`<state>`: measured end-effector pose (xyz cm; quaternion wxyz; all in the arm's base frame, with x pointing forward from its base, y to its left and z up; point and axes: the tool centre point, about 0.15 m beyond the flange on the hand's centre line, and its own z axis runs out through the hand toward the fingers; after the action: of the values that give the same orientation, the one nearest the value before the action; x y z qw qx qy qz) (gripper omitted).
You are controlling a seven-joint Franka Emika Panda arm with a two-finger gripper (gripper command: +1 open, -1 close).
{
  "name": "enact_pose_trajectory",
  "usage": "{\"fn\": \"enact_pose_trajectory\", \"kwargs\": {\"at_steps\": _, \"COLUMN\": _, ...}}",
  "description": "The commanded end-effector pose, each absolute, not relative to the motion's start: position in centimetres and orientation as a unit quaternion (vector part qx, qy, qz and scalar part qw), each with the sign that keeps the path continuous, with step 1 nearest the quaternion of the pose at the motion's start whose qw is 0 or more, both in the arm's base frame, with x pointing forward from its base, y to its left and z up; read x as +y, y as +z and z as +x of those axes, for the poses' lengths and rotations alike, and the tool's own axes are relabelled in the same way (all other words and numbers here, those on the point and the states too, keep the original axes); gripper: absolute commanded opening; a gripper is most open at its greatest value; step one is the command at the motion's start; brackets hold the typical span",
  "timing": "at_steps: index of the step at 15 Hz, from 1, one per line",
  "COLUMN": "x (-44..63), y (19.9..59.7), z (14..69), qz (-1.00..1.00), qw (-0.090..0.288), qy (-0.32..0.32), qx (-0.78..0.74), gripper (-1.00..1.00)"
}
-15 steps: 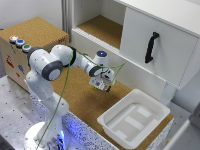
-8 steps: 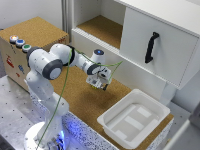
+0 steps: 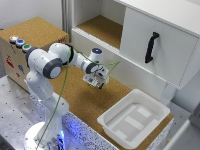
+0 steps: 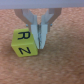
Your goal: Slide the yellow block towards the left
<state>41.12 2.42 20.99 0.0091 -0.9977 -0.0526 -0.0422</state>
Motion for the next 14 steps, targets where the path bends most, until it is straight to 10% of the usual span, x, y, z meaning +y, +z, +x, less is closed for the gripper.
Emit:
{"fn": "enact_pose_trajectory", "kwargs": {"at_steps": 1, "x": 7.1, "y": 21.2, "z": 39.6, "qz": -0.999, "qw": 0.015, "qy": -0.024, "qx": -0.02, "gripper": -1.0}}
{"fn": "enact_pose_trajectory", "kwargs": {"at_steps": 14, "x": 17.4, "y": 22.9, "z": 38.8, "qz": -1.0, "qw": 0.014, "qy": -0.007, "qx": -0.026, "gripper": -1.0}}
